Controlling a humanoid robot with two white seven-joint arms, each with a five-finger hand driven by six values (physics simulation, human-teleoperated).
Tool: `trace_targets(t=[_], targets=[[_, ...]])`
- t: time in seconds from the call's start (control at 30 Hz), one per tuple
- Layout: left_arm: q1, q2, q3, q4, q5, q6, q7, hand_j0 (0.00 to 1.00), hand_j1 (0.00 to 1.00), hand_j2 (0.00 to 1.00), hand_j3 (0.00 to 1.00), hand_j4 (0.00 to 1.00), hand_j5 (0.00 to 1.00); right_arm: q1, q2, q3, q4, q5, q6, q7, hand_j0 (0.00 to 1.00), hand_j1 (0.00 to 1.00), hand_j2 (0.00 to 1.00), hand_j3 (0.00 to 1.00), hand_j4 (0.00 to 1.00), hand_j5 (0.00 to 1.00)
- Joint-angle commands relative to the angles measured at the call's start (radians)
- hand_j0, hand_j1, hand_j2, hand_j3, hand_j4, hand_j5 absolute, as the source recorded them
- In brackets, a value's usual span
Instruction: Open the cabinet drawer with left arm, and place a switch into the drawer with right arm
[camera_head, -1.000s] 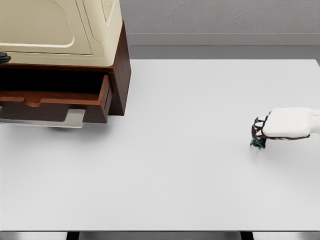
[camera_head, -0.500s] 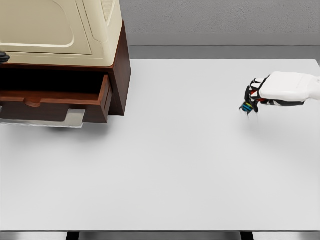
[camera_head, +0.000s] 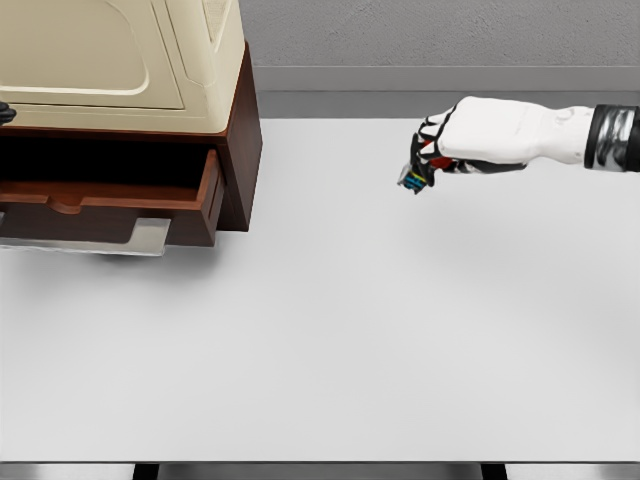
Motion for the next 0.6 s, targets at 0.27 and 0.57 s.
trace_targets(t=[0.27,0.57], targets=[[0.0,0.0,0.0,0.0,0.009,0.003,0.0,1.0,1.0,1.0,1.0,1.0,1.0,-0.11,0.124,0.15,-0.034,-0.004,0.004,-0.001,0.36,0.36,0.36,0.36,0.36,0.36],[0.0,0.0,0.0,0.002,0.009,0.003,0.0,1.0,1.0,1.0,1.0,1.0,1.0,-0.242,0.219,0.274,-0.084,-0.009,0.004,-0.001,0.37,0.37,0.37,0.37,0.37,0.37]])
